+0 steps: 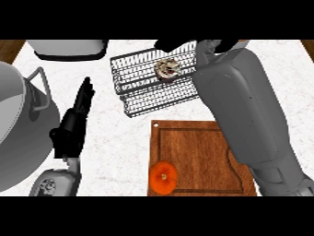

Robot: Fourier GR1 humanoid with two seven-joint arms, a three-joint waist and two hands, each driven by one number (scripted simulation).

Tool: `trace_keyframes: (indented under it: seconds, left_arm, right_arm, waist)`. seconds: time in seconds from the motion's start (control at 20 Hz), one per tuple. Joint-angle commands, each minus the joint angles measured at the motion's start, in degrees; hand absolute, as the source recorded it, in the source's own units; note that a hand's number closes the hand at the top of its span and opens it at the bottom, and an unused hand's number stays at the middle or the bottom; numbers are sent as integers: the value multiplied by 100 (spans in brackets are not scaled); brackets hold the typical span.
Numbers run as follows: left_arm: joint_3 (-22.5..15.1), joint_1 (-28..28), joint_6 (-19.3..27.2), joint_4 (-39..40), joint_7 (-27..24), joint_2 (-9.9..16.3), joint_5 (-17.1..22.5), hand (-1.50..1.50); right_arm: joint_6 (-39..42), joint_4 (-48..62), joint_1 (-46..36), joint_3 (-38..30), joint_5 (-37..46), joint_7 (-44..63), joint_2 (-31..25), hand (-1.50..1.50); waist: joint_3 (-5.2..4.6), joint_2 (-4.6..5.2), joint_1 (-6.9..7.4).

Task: Pick the cupcake from the cutting board and place it in the tiered basket

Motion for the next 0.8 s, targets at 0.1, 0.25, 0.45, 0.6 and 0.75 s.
trace_keyframes:
  seconds: [0.1, 0.25, 0.45, 0.6, 0.75]
  left_arm:
    - [159, 103, 2, 99, -166, 104, 48, 0]
    - [192, 54, 69, 104, -121, 77, 29, 0]
    - [-25, 382, 139, -157, -54, -49, -77, 0]
    - [169, 64, 16, 29, -15, 75, 57, 0]
    - [48, 581, 15, -348, -122, 92, 3, 0]
  right_arm:
    - [-172, -1147, 677, -701, -120, 539, -452, -150]
    - [-193, -2281, 1606, -700, -243, 627, -303, -150]
    - [354, -3544, 2707, -1433, -1239, 159, -849, -150]
    - [771, -4353, 3604, -1878, -1962, -166, -1177, -150]
    - [937, -4946, 4787, -2427, -2763, -740, -1144, -150]
  waist:
    - [3, -27, -143]
    - [5, -49, -215]
    - [13, -65, -261]
    - [9, -27, -249]
    - [16, -38, -209]
